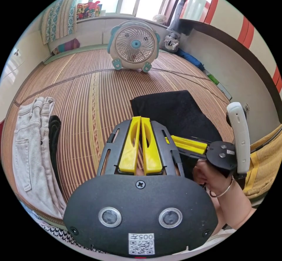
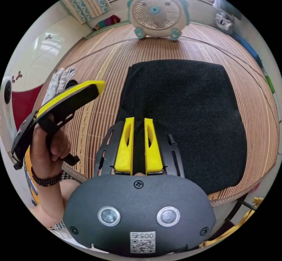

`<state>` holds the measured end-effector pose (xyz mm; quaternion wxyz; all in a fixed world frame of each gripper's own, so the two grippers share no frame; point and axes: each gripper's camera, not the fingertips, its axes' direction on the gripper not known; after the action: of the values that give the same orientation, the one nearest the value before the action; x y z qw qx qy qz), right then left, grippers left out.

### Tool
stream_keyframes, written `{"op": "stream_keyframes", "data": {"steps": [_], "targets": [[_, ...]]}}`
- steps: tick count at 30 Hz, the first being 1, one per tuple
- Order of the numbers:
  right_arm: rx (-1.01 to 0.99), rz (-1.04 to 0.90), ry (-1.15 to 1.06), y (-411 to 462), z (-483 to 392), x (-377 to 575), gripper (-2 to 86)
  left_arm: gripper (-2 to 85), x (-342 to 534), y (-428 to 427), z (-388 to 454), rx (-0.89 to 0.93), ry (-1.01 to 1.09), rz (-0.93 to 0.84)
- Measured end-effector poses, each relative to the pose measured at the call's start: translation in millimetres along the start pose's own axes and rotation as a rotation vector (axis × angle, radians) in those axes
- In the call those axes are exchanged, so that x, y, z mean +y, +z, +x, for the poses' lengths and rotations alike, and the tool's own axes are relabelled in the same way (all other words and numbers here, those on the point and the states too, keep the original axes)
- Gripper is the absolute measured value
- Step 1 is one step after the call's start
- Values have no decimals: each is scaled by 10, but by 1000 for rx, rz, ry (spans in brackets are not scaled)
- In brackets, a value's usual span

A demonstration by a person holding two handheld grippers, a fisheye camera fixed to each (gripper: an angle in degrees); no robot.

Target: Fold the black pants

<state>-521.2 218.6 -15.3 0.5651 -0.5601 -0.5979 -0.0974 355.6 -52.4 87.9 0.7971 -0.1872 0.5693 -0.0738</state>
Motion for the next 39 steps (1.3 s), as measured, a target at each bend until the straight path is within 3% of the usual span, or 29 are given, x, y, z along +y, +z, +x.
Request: {"op": "stream_keyframes", "data": {"steps": [10, 20, 25, 29, 32, 39], "targets": [[-216, -125, -229, 134, -510, -120, 11, -7, -10, -67, -471, -28, -153, -10], [-318, -181, -382, -42, -415, -310, -7, -7, -62, -69, -319, -64, -130, -55], [-129, -47, -248, -270, -137, -433, -2, -7, -78, -19, -229, -108, -110, -97], [119, -89, -185, -226, 64, -526, 30, -6, -94, 167, -192, -124, -67, -195], [85, -232, -160, -57, 185, -584, 32, -6, -91, 195, -145, -121, -38, -185], [87, -285, -211, -54, 90, -779, 12, -5, -63, 261, 57, -167, 57, -180]]}}
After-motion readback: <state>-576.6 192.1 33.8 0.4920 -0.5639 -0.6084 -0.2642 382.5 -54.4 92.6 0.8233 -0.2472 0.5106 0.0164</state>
